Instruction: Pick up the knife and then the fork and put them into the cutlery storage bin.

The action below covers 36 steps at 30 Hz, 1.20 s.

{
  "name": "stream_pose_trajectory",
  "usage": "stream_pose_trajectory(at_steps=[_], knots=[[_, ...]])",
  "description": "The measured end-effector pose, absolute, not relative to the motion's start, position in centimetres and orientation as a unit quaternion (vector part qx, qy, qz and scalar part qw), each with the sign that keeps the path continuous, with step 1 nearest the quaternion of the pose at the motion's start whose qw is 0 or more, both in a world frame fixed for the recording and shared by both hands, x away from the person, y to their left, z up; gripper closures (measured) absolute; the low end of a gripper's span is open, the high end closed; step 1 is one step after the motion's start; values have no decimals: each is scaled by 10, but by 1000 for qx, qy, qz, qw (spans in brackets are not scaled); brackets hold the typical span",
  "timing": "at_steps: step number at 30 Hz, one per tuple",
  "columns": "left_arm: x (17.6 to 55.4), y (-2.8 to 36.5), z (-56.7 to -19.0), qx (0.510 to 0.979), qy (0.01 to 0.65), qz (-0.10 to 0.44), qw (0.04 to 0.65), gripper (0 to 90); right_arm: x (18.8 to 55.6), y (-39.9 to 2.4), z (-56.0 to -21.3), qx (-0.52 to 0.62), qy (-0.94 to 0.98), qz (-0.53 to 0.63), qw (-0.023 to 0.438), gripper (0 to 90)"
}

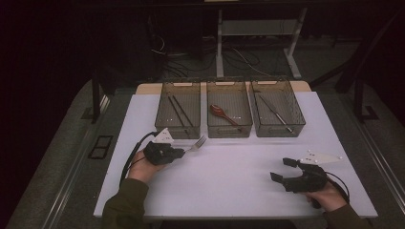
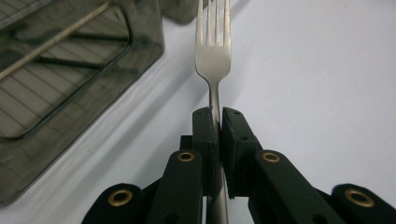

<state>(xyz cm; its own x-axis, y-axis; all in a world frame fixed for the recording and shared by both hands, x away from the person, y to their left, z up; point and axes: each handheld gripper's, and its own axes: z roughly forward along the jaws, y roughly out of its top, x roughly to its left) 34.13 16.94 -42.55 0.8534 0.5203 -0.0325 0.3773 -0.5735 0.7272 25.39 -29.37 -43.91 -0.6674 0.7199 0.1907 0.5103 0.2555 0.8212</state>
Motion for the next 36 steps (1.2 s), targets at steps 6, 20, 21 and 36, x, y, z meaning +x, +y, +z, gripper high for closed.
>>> stream_pose_trajectory(at_steps=[6,20,21,36], knots=[[331,164,-412,863,266,96,418,843,254,-292,-430,396,784,470,83,179],[301,116,-392,843,257,109,459,843,271,-261,-409,383,778,497,41,370],[299,112,-391,843,255,109,460,843,272,-258,-408,380,778,498,39,385],[281,65,-394,845,227,115,471,843,290,-228,-391,367,765,529,18,492]])
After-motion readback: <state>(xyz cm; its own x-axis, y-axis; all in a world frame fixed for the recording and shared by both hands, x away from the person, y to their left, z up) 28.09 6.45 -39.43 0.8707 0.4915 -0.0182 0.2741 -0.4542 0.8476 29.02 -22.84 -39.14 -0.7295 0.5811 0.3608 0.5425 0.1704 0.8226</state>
